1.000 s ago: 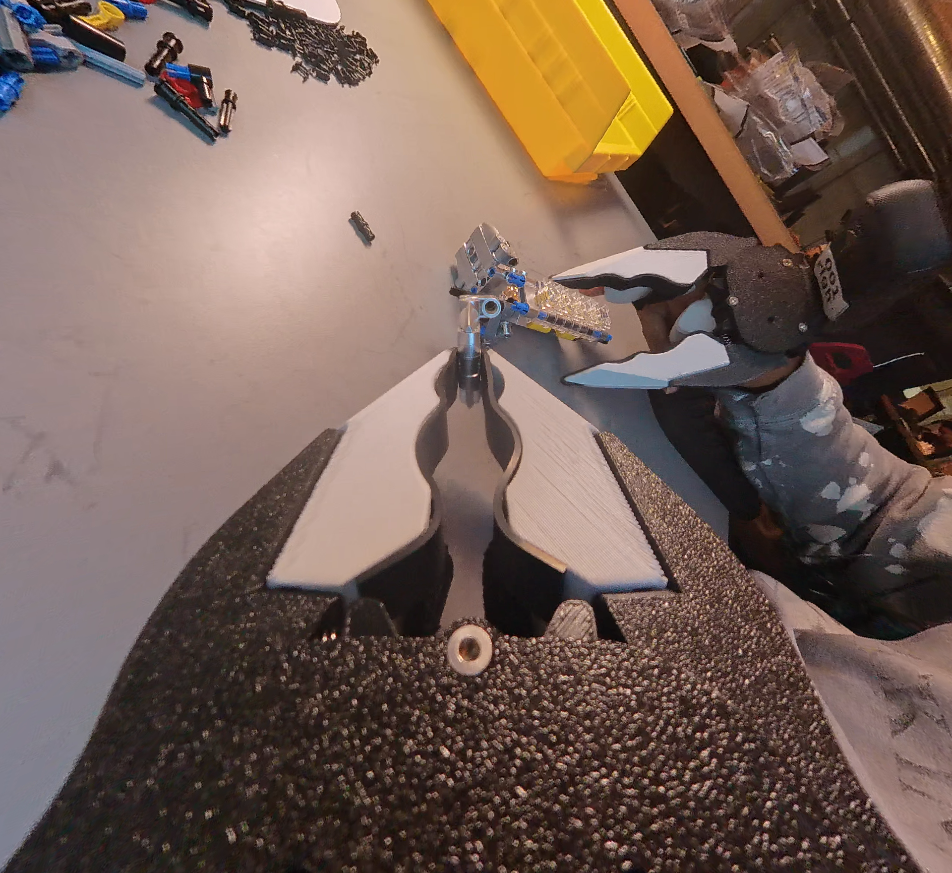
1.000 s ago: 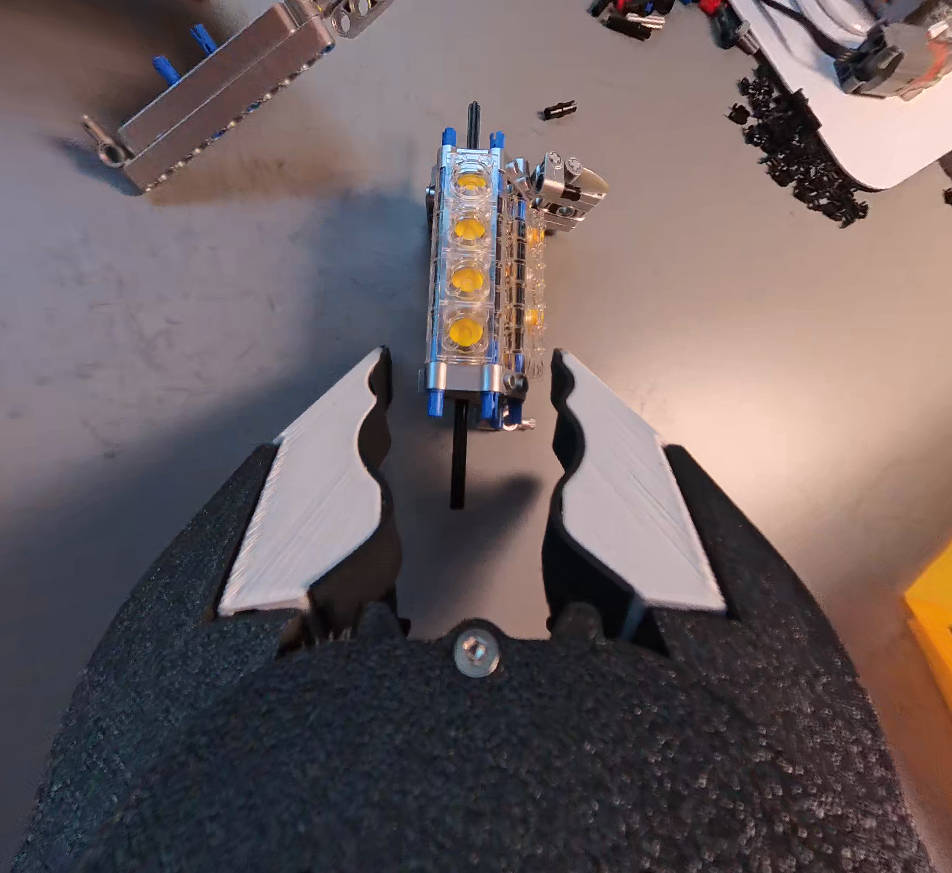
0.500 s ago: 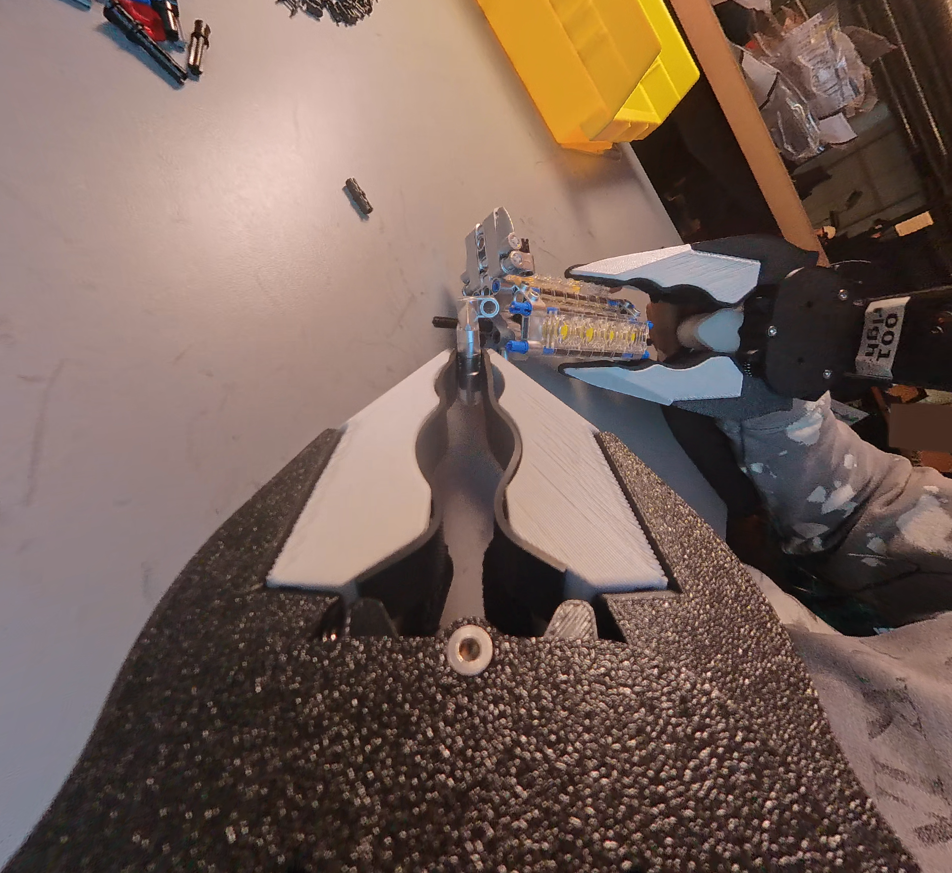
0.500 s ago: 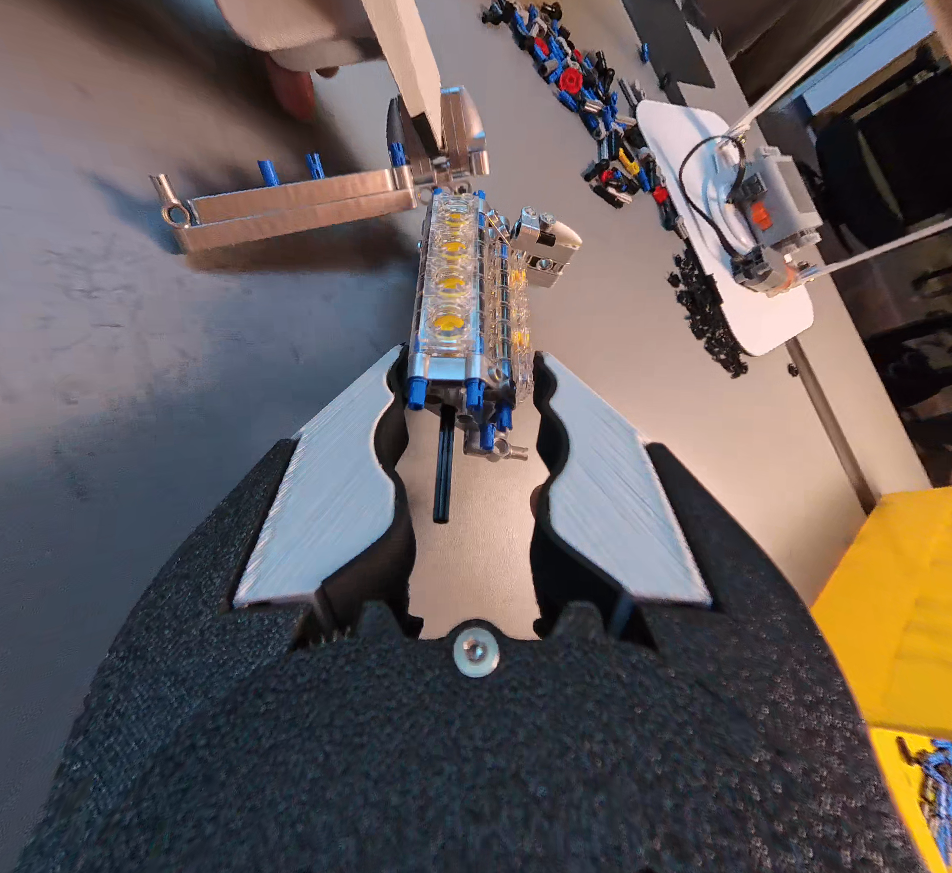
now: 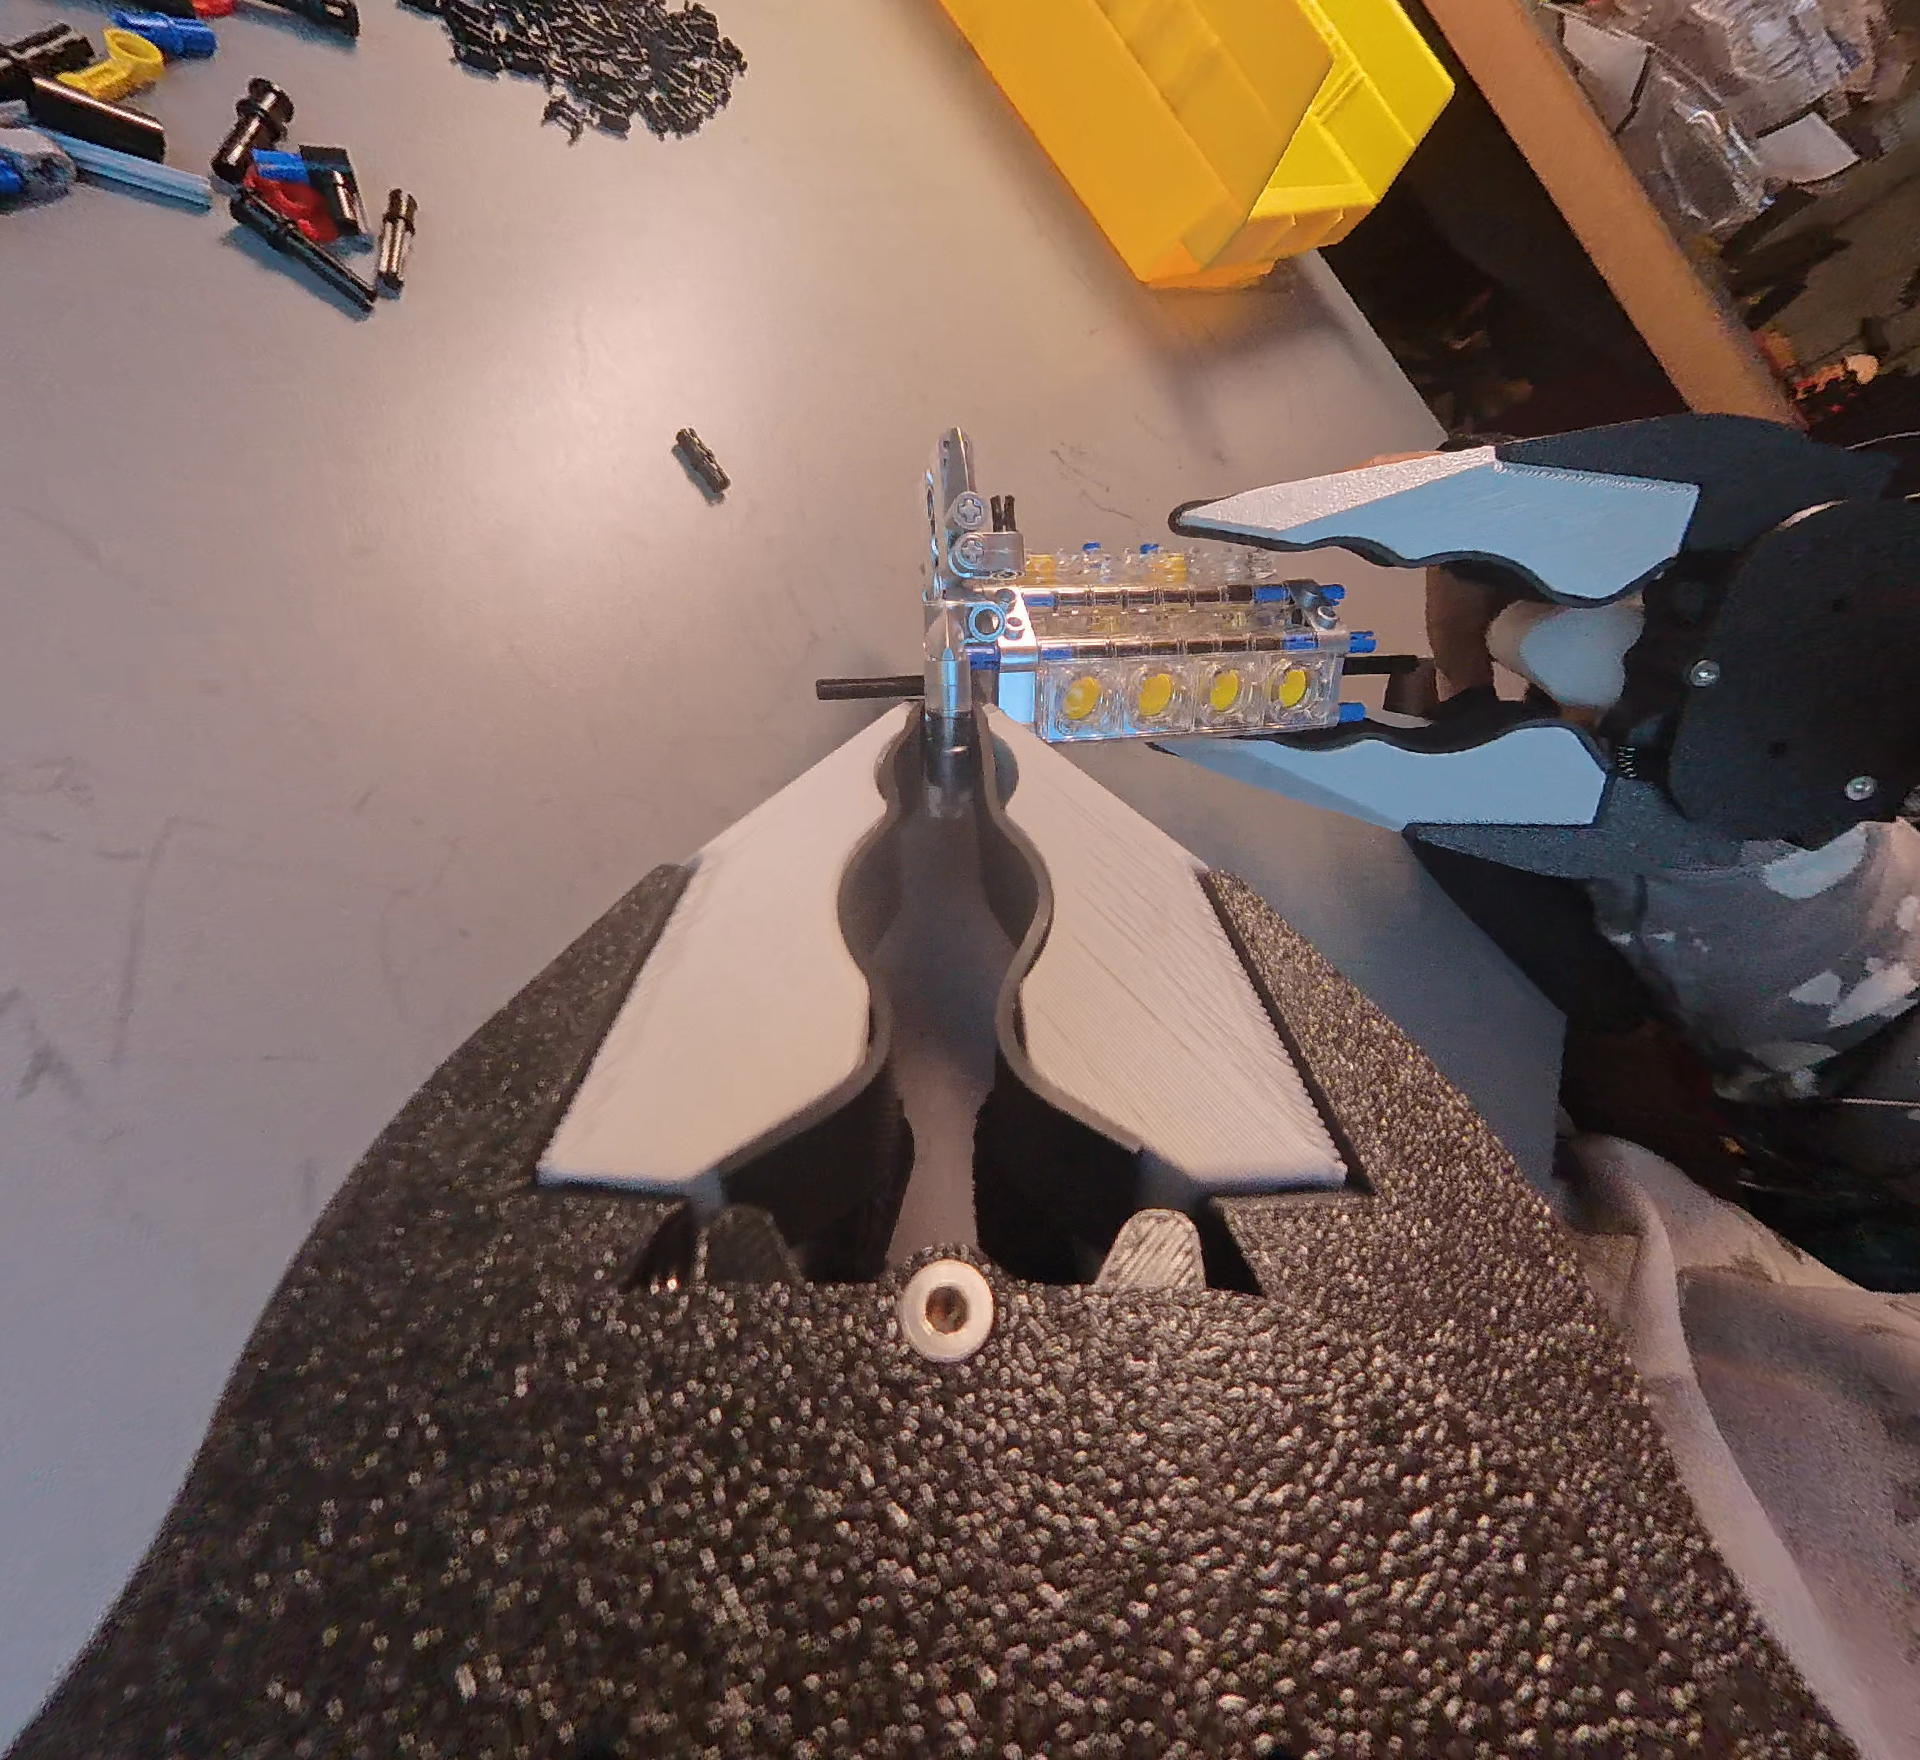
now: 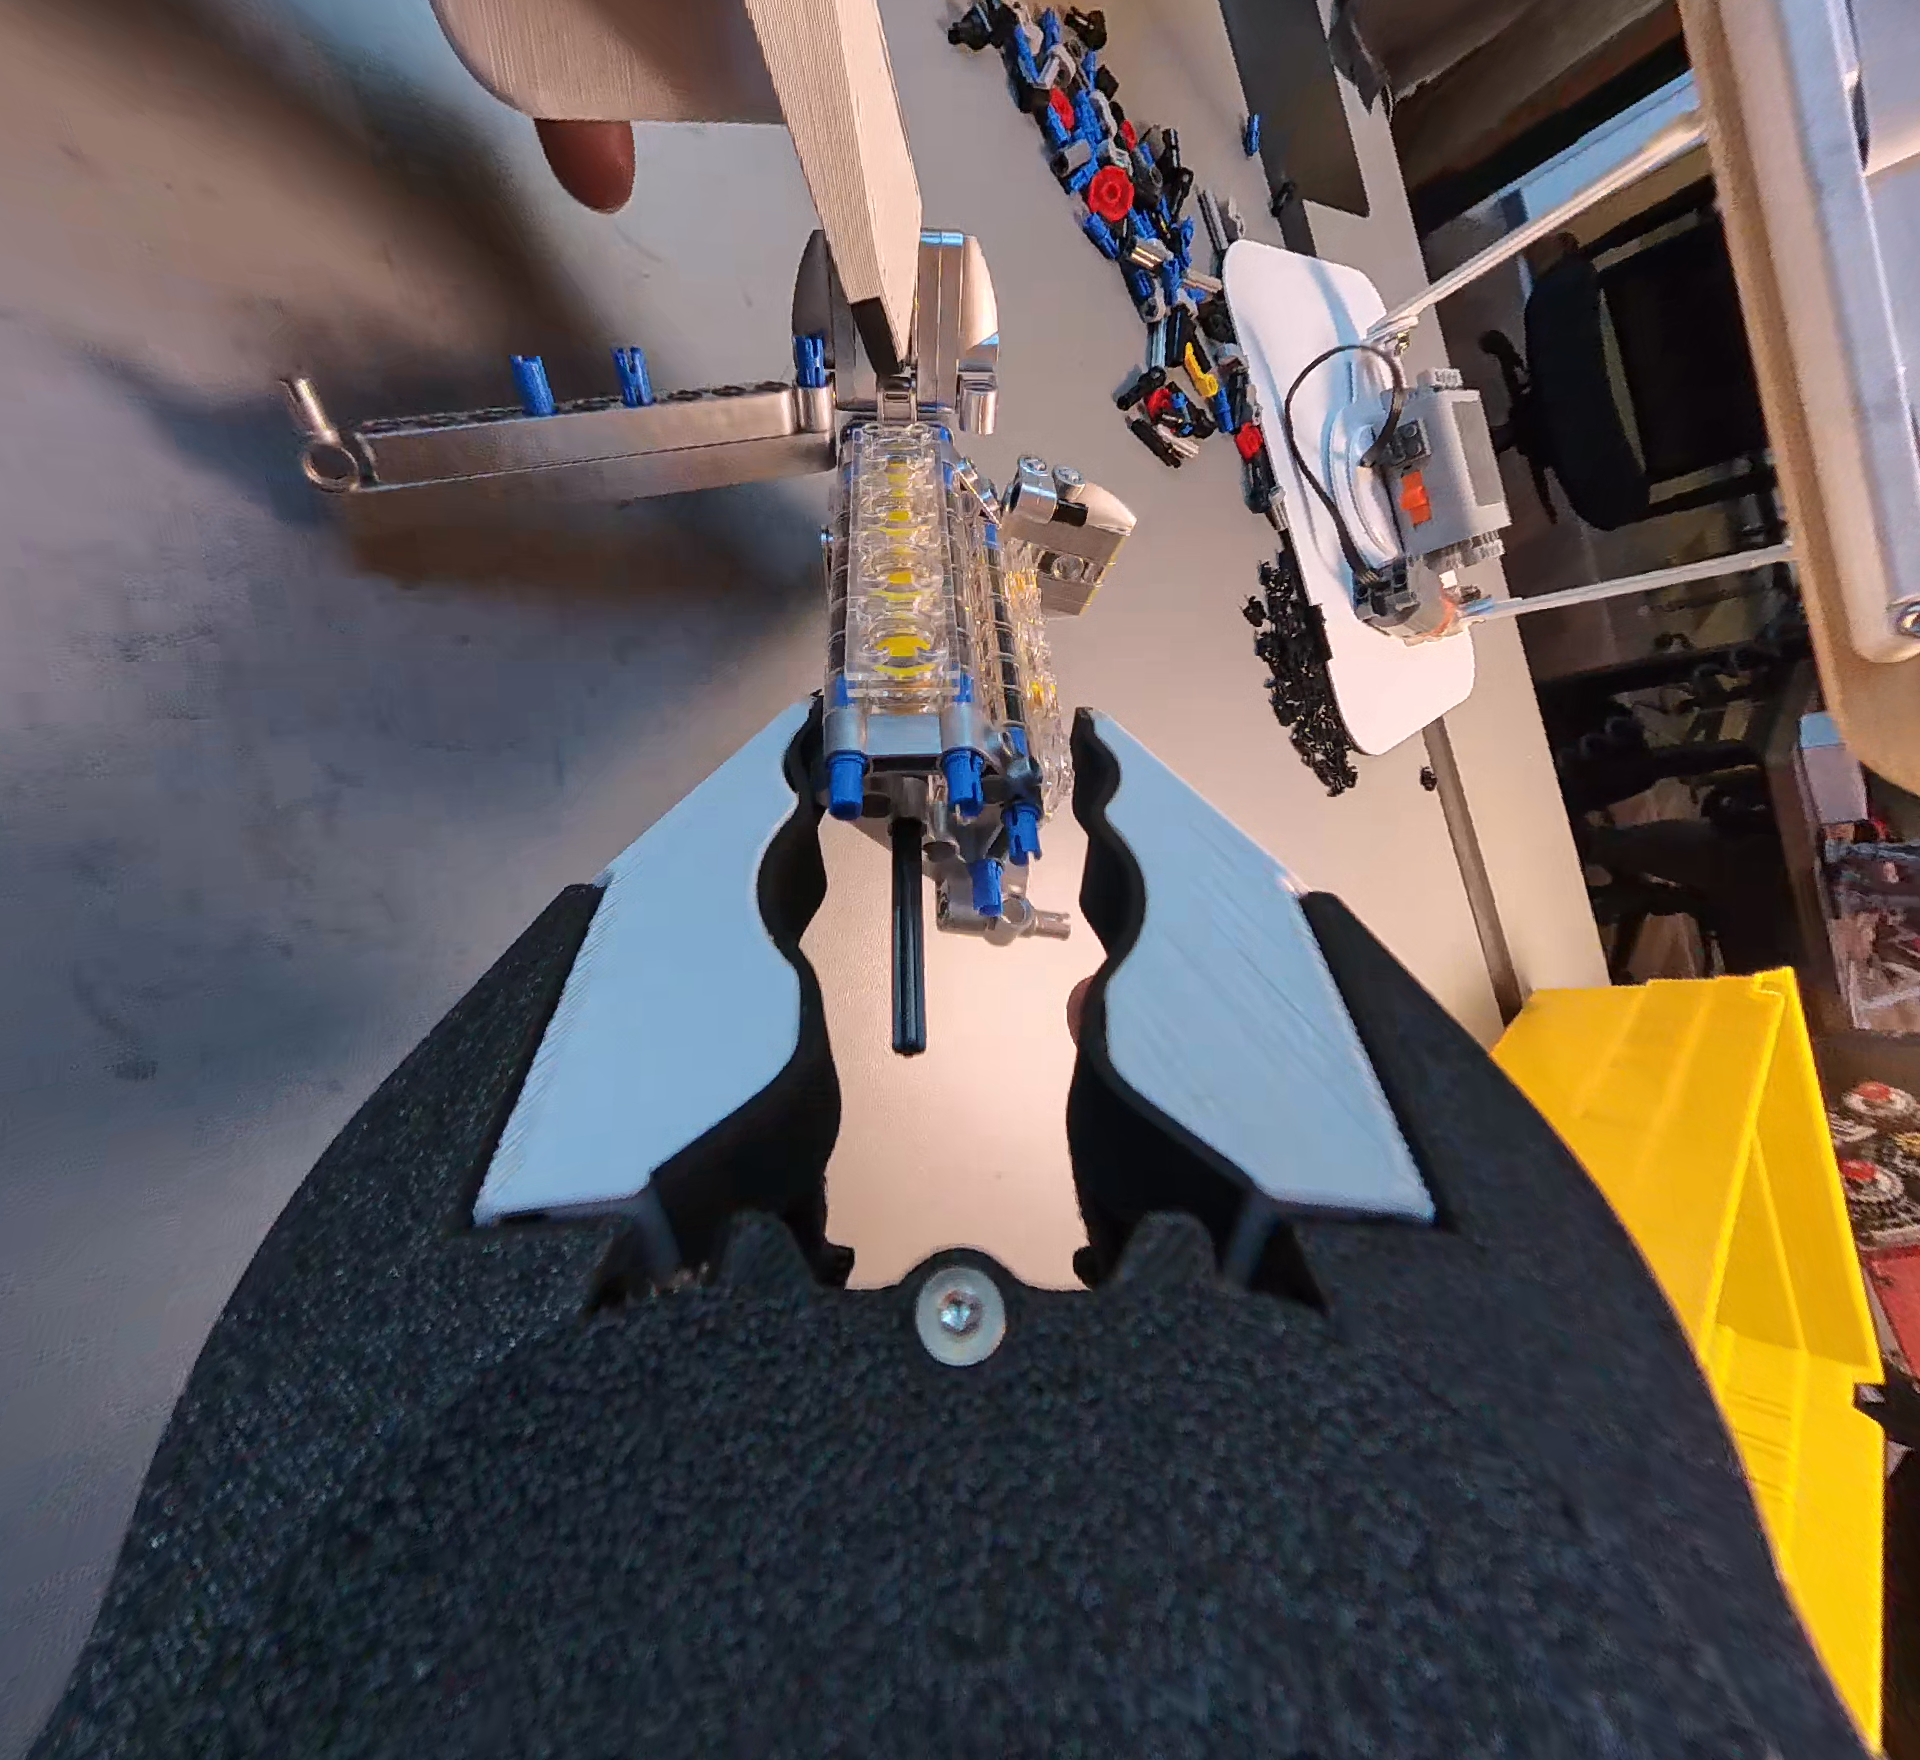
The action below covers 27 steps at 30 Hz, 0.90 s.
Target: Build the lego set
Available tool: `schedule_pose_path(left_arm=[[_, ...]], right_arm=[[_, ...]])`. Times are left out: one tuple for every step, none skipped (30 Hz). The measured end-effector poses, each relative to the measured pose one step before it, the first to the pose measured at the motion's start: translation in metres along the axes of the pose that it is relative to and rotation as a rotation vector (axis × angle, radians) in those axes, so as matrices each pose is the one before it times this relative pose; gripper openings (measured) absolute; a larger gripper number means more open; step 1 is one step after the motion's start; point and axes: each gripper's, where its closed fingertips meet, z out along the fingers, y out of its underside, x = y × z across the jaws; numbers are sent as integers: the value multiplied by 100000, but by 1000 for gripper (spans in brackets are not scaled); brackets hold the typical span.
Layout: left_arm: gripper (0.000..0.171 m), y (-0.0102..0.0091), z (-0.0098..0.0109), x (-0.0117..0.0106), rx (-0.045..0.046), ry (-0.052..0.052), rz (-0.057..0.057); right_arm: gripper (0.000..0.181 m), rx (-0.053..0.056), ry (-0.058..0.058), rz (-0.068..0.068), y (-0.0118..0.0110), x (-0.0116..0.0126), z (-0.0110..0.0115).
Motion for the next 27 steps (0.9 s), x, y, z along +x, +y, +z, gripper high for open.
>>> schedule_pose_path(left_arm=[[6, -74, -60, -5, 490, -427, 127], [6, -53, -69, 14, 412, 36, -124], [6, -34, -75, 12, 319, 225, -105], [5, -35, -72, 9, 419, 222, -120], [6, -20, -61, 9, 342, 223, -100], [5, 51, -44, -12, -171, 58, 182], [6, 117, -13, -52, -603, -317, 532], [5, 123, 13, -83, -538, -491, 390], [5, 169, 48, -73, -641, -360, 10], [5, 195, 95, -66, -637, -355, -64], [5, 159, 93, -60, -331, -584, 40], [5, 89, 49, -60, -63, -558, 71], [5, 4, -7, -29, 113, -146, -230], [5, -40, -31, -18, 83, 245, -527], [5, -45, -19, 2, 188, 484, -603], [5, -37, -37, 21, 282, 669, -641], [6, -24, -56, 48, 194, 884, -690], [6, -44, -67, 93, 293, 1153, -807], [6, -103, -83, 130, 678, 1293, -1044], [5, -153, -100, 131, 895, 1380, -1217], [6, -184, -123, 146, 906, 1498, -1327], [6, -150, -122, 133, 767, 1428, -1302], [6, -61, -73, 98, 255, 1056, -913], [6, -5, -26, 60, -79, 545, -395], [5, 20, 2, 35, -170, 101, -9], [6, 23, 37, 20, -251, -218, 218], [5, -4, 38, 42, -104, -331, 190]], right_arm=[[45, -72, 325, 290, -115, 72, -13], [44, -115, 297, 638, -64, 44, -6], [44, -12, 164, 403, -45, -1, 13], [44, -311, 255, 338, 11, -11, 36], [44, -581, 522, 181, 51, -19, 58], [44, -585, 308, -45, 61, -83, 64], [43, -168, 192, 588, -23, -146, 46], [43, 271, 593, 901, -109, -123, 18], [43, -33, 671, 901, -59, -119, 2], [43, -209, 887, 1079, -64, -76, 11], [42, -374, 929, 551, -35, -87, 24], [42, -928, 1116, 76, 33, -75, 48], [42, -752, 1027, -12, 55, -28, 36], [42, -414, 774, 653, 68, -16, 70], [41, -157, 691, 683, 112, 21, 85], [41, -113, 216, 99, 146, 23, 80], [41, -160, 10, 131, 176, 20, 67], [41, -478, 266, -88, 196, 72, 51], [40, -629, 462, -735, 181, 76, 16], [40, -443, 682, -764, 119, 116, -17], [40, -336, 716, -577, 40, 128, -69], [39, -529, 724, -583, 30, 161, -66], [38, -371, 531, -1232, -12, 142, -82], [37, -672, 339, -1681, -28, 89, -68], [37, -1140, 492, -2634, -2, 78, -68], [37, -1043, 941, -2961, -23, 132, -74], [37, -817, 996, -2350, -49, 169, -91]])
